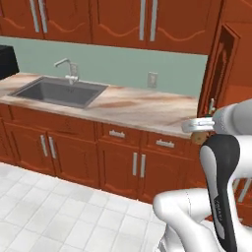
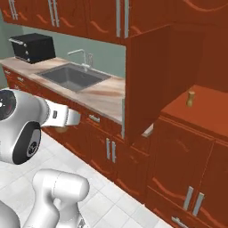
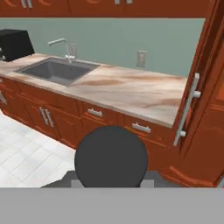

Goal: Take 2 condiments from the cabinet and move them on the counter near the stove.Make sure the condiments are lined up with each other, next to each other.

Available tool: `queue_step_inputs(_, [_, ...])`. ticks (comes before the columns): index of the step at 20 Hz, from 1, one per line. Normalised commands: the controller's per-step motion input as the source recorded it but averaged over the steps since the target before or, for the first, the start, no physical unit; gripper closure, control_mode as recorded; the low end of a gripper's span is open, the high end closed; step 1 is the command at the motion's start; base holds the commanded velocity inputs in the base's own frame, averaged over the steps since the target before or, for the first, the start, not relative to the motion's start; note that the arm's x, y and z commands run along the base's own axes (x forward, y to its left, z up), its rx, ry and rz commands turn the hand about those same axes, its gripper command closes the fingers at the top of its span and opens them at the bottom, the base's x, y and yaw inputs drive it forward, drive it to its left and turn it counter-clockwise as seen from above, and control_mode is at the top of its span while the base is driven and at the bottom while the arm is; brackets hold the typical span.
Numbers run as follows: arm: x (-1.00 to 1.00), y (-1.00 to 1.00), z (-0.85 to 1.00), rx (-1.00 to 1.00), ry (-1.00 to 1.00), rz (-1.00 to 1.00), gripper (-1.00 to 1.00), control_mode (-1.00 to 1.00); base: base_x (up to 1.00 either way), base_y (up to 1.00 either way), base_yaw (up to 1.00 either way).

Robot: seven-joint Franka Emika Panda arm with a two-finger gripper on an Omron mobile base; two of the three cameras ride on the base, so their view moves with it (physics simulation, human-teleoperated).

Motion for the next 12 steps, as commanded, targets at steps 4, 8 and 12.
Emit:
queue_step_inputs(4, [0.0,0.0,0.0,0.0,0.0,0.0,1.0,1.0,-0.09,0.61,0.54])
queue_step_inputs(8, [0.0,0.0,0.0,0.0,0.0,0.0,1.0,1.0,-0.03,0.56,0.54])
queue_step_inputs(12, [0.0,0.0,0.0,0.0,0.0,0.0,1.0,1.0,0.0,0.47,0.55])
